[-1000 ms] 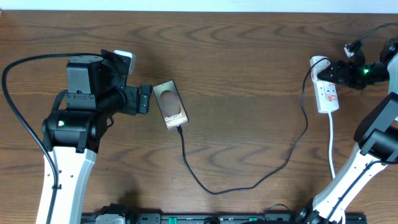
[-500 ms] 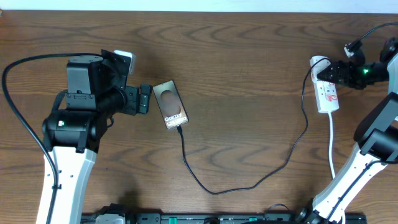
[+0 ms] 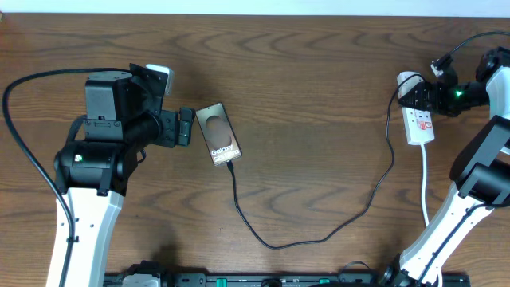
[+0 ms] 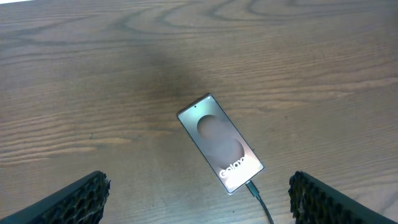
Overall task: Plug charger to phone and switch on socket
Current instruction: 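Press the socket switch next to the charger with the right gripper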
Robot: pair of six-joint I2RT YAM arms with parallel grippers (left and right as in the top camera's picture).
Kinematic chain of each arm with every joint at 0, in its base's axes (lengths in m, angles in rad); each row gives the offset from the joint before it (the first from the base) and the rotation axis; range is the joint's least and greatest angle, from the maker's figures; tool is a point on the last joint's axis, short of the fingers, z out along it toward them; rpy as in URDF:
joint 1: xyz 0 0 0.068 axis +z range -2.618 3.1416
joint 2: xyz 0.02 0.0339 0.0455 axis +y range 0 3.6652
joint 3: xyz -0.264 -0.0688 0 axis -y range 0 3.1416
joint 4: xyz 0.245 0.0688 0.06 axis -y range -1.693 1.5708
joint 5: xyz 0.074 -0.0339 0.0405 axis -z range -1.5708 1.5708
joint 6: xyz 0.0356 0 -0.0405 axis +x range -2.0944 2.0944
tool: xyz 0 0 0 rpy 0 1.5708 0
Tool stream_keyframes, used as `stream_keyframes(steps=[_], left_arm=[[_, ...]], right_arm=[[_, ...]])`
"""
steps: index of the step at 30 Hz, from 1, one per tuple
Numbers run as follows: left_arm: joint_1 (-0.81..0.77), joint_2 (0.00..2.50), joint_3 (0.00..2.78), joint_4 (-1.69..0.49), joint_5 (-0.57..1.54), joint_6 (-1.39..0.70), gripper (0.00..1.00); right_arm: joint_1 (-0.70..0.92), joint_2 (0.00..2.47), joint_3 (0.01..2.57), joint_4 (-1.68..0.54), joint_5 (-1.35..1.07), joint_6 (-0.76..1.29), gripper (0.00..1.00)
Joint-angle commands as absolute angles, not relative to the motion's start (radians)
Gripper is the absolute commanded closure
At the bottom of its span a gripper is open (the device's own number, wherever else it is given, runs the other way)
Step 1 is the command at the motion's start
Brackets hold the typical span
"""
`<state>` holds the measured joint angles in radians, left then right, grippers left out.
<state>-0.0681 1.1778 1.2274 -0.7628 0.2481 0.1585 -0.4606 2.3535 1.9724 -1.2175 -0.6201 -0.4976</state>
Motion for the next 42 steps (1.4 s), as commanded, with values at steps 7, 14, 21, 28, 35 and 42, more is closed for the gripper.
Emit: stream_keyframes(steps=[7, 14, 21, 28, 35, 42], left_arm=[[-0.069, 1.177, 1.235, -0.767, 0.238, 0.172, 0.07], [-0.069, 1.177, 1.235, -0.767, 0.238, 0.171, 0.07], [-0.069, 1.177, 1.235, -0.767, 0.238, 0.172, 0.07], [-0.069, 1.177, 1.235, -0.767, 0.238, 0.172, 0.07], [-0.069, 1.177, 1.235, -0.767, 0.238, 0.172, 0.07], [-0.069, 1.177, 1.235, -0.767, 0.238, 0.172, 0.07]], right_arm=[[-0.447, 2.362, 1.962, -1.213, -0.546, -0.489, 0.01], [-0.480, 2.362, 1.965, -1.214, -0.588, -0.487, 0.01], [-0.498, 2.362, 1.998, -1.216, -0.636, -0.481, 0.01], [-0.498, 2.362, 2.012, -1.210, -0.639, -0.468, 0.01], [-0.492, 2.362, 2.006, -1.188, -0.639, -0.449, 0.01], [-0.451, 2.362, 2.005, -1.165, -0.643, -0.419, 0.01]])
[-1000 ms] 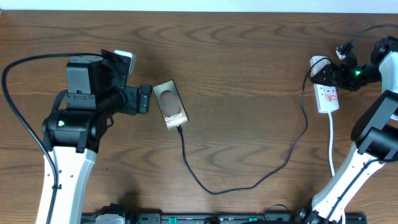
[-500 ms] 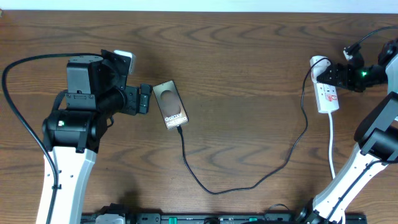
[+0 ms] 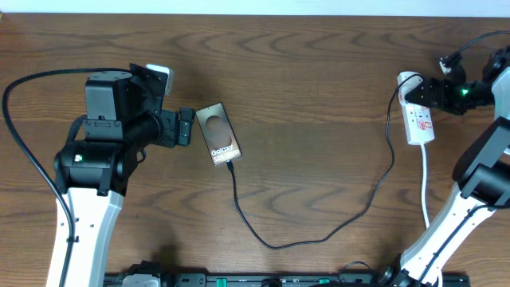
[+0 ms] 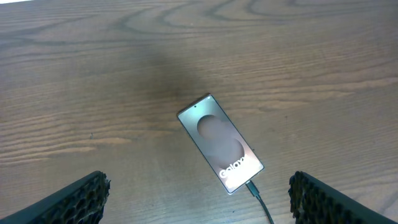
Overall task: Plug charger to phone and switch on socket
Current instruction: 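Press the socket switch next to the charger with the right gripper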
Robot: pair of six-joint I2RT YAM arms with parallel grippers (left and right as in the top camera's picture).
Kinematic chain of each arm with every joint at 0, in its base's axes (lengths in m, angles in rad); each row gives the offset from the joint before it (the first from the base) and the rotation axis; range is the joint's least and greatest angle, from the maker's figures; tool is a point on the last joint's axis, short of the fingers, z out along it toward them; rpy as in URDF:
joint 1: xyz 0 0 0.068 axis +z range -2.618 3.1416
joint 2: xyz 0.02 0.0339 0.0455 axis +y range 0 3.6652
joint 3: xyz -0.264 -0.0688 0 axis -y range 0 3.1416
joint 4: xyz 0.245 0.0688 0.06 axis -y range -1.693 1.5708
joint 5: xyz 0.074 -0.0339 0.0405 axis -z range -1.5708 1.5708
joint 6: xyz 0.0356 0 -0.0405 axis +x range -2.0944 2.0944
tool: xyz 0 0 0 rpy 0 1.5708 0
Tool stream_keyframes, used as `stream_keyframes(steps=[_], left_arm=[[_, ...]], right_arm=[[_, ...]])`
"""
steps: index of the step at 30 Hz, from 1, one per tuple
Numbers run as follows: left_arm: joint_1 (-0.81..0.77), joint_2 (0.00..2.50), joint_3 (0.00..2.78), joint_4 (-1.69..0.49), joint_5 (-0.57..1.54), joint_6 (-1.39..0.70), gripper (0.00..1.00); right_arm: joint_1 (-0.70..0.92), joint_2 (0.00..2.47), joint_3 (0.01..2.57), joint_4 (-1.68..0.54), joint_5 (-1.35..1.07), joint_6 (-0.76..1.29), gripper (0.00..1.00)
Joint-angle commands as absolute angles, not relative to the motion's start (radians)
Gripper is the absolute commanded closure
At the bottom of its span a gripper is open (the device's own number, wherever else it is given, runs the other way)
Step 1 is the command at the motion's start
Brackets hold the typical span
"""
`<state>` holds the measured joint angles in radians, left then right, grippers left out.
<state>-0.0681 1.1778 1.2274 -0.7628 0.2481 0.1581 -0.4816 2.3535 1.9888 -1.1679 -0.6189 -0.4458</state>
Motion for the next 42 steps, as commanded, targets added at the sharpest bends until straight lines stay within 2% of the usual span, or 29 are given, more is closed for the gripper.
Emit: stream_keyframes(steps=[1, 32, 42], left_arm=[[-0.069, 1.177, 1.235, -0.767, 0.238, 0.172, 0.07], [-0.069, 1.178, 1.235, -0.767, 0.238, 0.172, 0.07], [-0.069, 1.178, 1.235, -0.767, 0.238, 0.172, 0.07]], right_arm=[[-0.446, 2.362, 2.005, -1.166, -0.643, -0.418, 0.01], [-0.419, 2.362, 1.993, -1.188, -0.641, -0.397, 0.01], [-0.411, 2.362, 1.873, -1.120, -0.735, -0.397, 0.01]])
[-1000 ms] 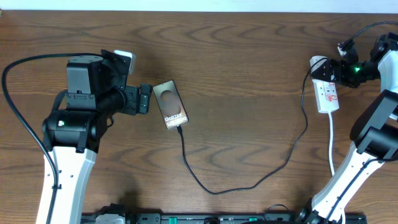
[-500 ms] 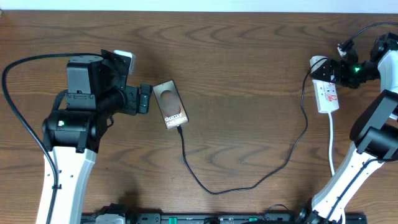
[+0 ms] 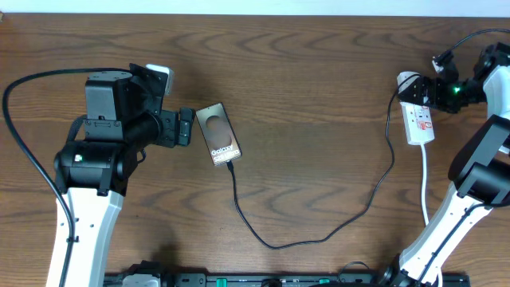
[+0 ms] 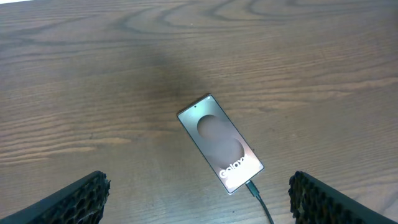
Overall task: Plug charger to phone and switch on socket
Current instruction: 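Press the socket switch next to the charger with the right gripper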
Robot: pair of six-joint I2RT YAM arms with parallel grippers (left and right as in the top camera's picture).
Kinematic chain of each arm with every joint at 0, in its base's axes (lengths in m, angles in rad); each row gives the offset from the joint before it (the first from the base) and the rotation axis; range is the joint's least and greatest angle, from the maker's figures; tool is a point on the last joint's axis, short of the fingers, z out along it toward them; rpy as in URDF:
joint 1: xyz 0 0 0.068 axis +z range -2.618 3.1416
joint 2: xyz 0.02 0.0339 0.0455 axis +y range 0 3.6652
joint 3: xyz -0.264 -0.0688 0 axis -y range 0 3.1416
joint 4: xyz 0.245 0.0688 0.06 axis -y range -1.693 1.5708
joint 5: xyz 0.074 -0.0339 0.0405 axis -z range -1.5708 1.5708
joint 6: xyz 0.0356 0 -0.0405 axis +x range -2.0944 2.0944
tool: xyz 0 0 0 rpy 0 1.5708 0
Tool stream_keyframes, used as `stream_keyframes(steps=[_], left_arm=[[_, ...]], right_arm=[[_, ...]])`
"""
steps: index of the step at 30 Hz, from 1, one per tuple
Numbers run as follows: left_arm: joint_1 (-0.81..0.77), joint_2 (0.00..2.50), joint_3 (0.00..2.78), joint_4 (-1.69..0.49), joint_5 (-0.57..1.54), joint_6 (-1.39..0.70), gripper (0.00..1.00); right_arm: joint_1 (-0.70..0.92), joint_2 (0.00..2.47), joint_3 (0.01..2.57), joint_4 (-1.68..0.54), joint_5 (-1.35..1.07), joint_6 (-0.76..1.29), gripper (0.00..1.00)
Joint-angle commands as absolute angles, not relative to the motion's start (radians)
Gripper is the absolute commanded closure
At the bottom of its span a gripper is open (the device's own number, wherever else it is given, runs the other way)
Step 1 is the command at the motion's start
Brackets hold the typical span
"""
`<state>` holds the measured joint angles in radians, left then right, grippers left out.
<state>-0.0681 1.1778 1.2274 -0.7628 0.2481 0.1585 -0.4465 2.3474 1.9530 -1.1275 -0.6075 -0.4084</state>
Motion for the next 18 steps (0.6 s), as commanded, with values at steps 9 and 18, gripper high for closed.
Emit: stream_keyframes(steps=[9, 18], left_arm=[[-0.069, 1.178, 1.235, -0.767, 0.238, 0.172, 0.07], [-0.069, 1.178, 1.235, -0.767, 0.238, 0.172, 0.07]], right_arm=[[-0.413, 2.362, 1.816, -1.119, -0.662, -0.374, 0.01], [-0.487, 2.362, 1.938, -1.189, -0.514, -0.273, 0.01]])
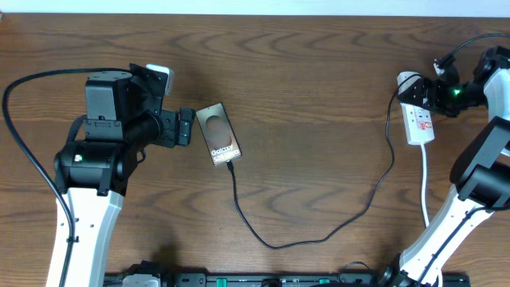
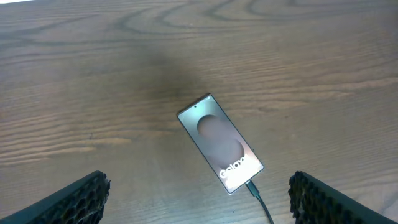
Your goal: Plug charger to phone and switch on socket
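Note:
The phone (image 1: 218,134) lies face up left of centre, its screen lit (image 2: 221,144). A black charger cable (image 1: 271,243) is plugged into its near end (image 2: 251,186) and loops right to a white plug (image 1: 407,80) at the far end of the white socket strip (image 1: 420,123). My left gripper (image 1: 185,127) rests just left of the phone, open, its foam fingers (image 2: 74,198) wide apart and empty. Over the strip's far end hovers my right gripper (image 1: 434,92); how its jaws stand is not clear.
The dark wooden table (image 1: 319,56) carries nothing else. The strip's white lead (image 1: 425,183) runs toward the near edge beside the right arm's base. A black cable arcs from the left arm at the table's left side (image 1: 16,135).
My right gripper has shifted very slightly over the far end of the socket strip. Phone, cable and left gripper are unchanged.
My right gripper was over the strip's far end, then a little further right of it, then back over it, where it stays now. All the while the phone lay with the cable plugged in and my left gripper stayed open beside it.

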Robot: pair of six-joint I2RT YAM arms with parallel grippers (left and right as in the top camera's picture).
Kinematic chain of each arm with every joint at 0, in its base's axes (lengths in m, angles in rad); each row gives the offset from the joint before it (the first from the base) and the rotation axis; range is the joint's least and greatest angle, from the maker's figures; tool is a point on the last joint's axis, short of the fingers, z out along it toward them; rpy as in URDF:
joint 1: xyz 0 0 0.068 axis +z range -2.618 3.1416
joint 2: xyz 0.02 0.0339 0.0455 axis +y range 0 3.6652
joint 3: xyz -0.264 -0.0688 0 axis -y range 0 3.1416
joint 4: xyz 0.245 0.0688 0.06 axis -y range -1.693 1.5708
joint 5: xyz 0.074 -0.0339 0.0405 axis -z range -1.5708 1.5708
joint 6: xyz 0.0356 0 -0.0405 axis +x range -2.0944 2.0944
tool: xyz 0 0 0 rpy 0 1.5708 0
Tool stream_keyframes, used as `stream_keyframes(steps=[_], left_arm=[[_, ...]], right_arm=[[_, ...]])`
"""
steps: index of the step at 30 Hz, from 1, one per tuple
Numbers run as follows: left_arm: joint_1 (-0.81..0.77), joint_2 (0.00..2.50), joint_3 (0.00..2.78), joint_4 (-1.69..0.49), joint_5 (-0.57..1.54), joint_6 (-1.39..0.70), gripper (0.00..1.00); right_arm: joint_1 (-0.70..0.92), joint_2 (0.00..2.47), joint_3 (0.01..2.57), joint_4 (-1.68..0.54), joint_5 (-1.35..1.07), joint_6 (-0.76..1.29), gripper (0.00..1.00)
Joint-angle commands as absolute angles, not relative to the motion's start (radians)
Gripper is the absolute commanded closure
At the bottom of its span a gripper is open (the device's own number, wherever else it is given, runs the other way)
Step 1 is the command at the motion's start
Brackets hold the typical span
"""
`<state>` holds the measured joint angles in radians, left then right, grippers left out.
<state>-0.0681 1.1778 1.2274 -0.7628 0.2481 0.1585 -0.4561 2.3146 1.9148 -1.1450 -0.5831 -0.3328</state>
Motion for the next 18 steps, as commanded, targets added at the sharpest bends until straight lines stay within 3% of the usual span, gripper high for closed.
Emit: stream_keyframes(steps=[1, 11, 18], left_arm=[[-0.069, 1.178, 1.235, -0.767, 0.238, 0.172, 0.07], [-0.069, 1.178, 1.235, -0.767, 0.238, 0.172, 0.07], [-0.069, 1.178, 1.235, -0.767, 0.238, 0.172, 0.07]], right_arm=[[-0.500, 2.362, 1.967, -1.208, -0.514, -0.273, 0.01], [-0.582, 2.341, 2.293, -1.451, -0.493, -0.274, 0.01], [-0.574, 2.150, 2.405, -1.546, -0.406, -0.285, 0.01]])
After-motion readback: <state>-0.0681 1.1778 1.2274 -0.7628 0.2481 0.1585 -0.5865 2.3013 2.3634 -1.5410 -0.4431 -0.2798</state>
